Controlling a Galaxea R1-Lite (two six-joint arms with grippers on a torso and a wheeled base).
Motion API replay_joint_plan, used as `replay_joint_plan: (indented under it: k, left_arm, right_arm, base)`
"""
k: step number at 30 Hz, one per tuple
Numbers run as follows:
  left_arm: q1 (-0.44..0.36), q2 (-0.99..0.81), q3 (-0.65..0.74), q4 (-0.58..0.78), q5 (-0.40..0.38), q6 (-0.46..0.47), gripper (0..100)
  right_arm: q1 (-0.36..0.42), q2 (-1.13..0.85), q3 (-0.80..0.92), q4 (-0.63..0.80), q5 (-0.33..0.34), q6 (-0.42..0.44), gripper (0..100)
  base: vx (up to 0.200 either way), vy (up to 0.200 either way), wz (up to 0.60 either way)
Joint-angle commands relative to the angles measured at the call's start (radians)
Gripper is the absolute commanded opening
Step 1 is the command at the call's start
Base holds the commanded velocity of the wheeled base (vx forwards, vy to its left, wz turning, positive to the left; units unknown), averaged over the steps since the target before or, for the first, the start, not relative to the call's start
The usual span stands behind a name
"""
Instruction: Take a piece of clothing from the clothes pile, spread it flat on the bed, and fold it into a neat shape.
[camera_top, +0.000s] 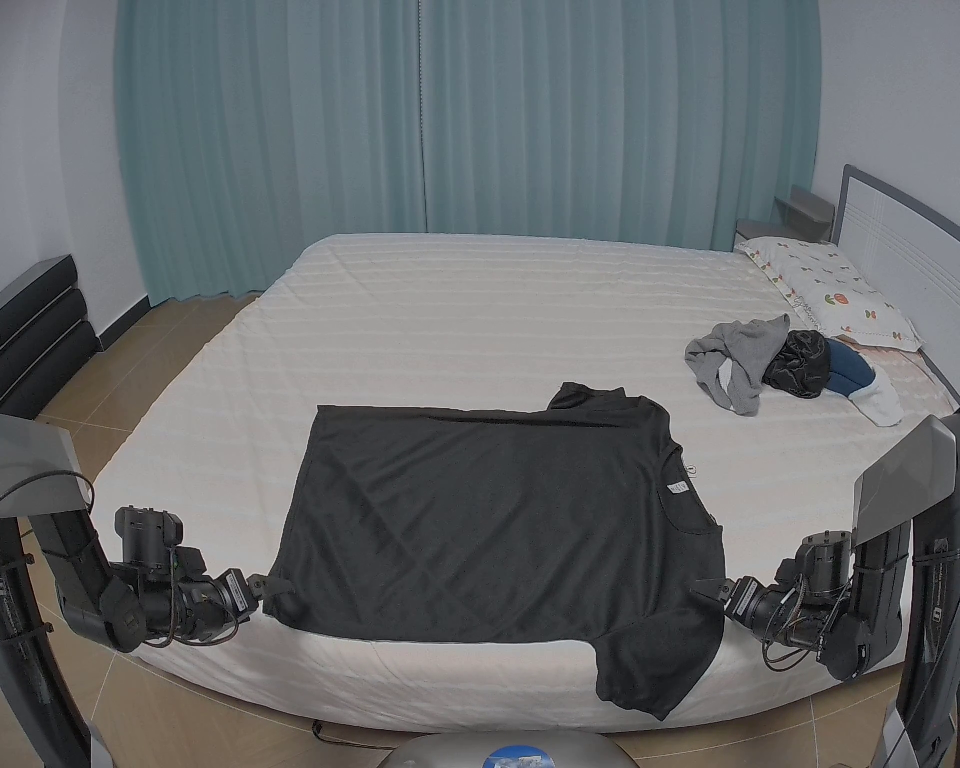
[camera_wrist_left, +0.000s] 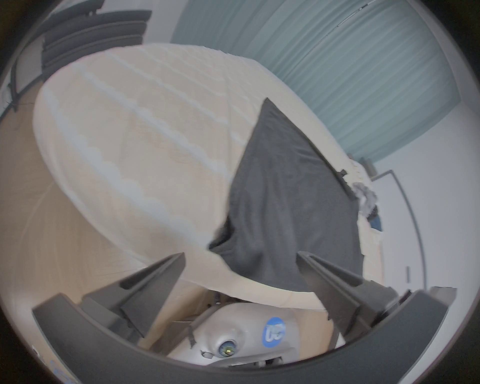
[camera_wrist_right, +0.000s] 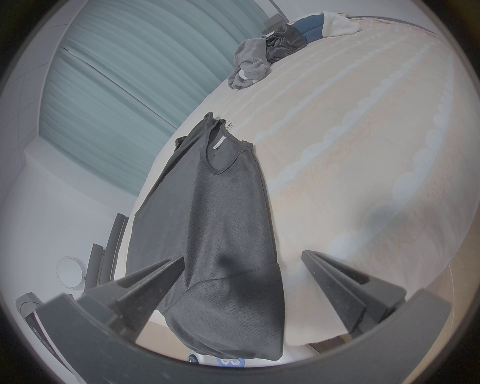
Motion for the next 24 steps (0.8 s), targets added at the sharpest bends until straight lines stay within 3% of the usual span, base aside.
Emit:
replay_joint_plan:
  k: [1, 12, 18, 24]
  left_arm:
    - [0.06, 0.029, -0.076, 0.006, -0.116, -0.003, 100]
    - [-0.053, 0.075, -0.095, 0.017, -0.079, 0.064, 100]
    - [-0.067, 0.103, -0.099, 0.015, -0.019, 0.124, 100]
    - [-0.066, 0.109, -0.101, 0.017, 0.019, 0.126, 100]
  right_arm:
    - [0.006, -0.007, 0.01, -0.011, 0.001, 0.003, 100]
    - [0.008, -0.009, 0.021, -0.011, 0.0, 0.001, 100]
    - [0.01, -0.021, 0.022, -0.011, 0.0, 0.003, 100]
    - [0.01, -0.026, 0.028, -0.011, 0.0, 0.003, 100]
  base:
    - [0.0, 0.0, 0.0]
    - [0.0, 0.0, 0.0]
    - [0.0, 0.0, 0.0]
    - [0.0, 0.0, 0.0]
